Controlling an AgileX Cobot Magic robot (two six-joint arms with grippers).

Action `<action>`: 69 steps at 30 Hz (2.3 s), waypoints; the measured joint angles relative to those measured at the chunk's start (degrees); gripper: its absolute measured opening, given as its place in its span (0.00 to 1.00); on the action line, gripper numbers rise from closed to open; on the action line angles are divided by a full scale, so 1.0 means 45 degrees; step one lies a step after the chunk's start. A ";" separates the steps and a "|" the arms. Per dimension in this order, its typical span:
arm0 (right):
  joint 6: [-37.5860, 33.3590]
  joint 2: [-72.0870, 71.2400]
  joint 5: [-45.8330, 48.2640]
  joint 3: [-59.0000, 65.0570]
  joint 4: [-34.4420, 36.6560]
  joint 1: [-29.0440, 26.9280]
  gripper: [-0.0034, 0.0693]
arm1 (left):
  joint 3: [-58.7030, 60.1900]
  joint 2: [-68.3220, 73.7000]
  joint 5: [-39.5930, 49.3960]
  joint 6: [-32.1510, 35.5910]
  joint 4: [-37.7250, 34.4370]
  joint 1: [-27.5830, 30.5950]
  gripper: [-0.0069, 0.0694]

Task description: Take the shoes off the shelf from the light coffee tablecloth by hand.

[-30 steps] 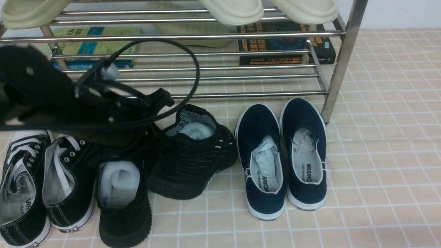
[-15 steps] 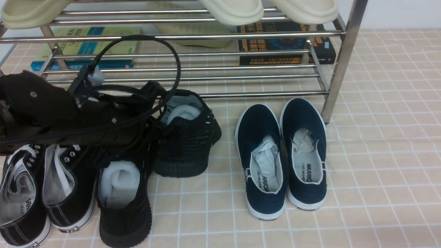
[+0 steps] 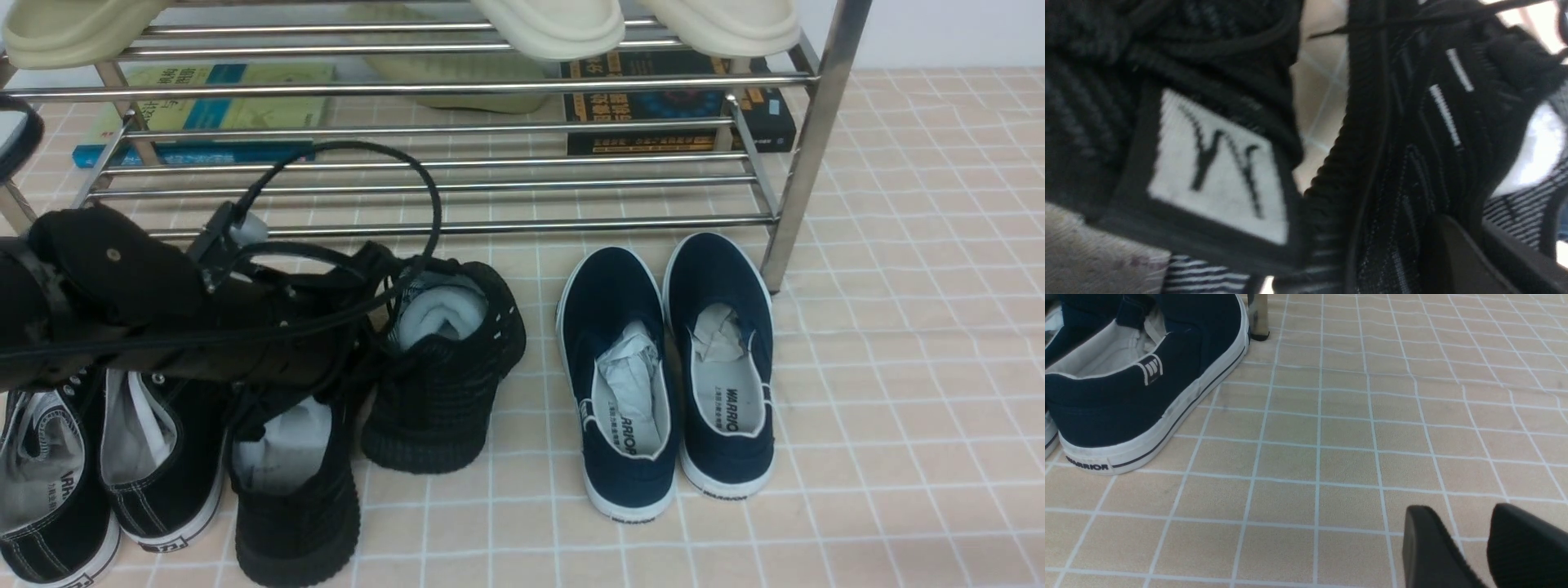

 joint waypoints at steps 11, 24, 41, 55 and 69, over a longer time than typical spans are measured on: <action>0.0000 0.0000 0.0000 0.0000 0.0000 0.0000 0.38 | 0.0015 0.0016 0.0949 0.0922 0.0000 0.0000 0.28; 0.0000 0.0000 0.0000 0.0000 0.0000 0.0000 0.38 | -0.1404 -0.1743 0.3742 0.3987 0.1270 0.0000 0.42; 0.0000 0.0000 0.0000 0.0000 0.0000 0.0000 0.38 | 0.0539 -1.0282 0.7759 0.6170 0.4469 0.0000 0.09; 0.0000 0.0000 0.0000 0.0000 0.0000 0.0000 0.38 | 0.5695 -1.3530 0.2879 0.6006 0.6056 0.0000 0.10; 0.0000 0.0000 0.0000 0.0000 0.0000 0.0000 0.38 | 0.6305 -1.3642 0.1256 0.5976 0.7062 0.0000 0.12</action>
